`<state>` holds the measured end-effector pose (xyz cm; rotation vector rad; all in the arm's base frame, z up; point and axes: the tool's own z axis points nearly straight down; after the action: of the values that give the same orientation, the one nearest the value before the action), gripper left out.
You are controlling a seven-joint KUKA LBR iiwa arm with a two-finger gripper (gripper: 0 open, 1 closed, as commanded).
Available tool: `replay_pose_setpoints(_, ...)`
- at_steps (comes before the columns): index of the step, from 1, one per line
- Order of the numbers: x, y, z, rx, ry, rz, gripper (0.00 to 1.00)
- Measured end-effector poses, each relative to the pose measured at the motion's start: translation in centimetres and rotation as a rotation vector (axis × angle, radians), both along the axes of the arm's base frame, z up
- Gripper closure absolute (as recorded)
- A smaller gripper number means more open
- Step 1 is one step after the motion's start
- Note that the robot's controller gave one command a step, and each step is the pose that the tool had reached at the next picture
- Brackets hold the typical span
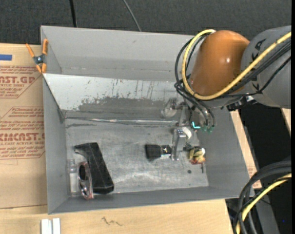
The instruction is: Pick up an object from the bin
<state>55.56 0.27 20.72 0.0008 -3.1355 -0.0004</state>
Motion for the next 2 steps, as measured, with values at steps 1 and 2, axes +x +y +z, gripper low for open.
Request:
replay_pose_setpoints(1, 0.2, 0.0, 0.4, 0.0, -0.008, 0.0, 0.0)
replay_pose_setpoints(2, -0.4, -1.6, -2.7, 0.0, -0.011, 0.079, 0.0)
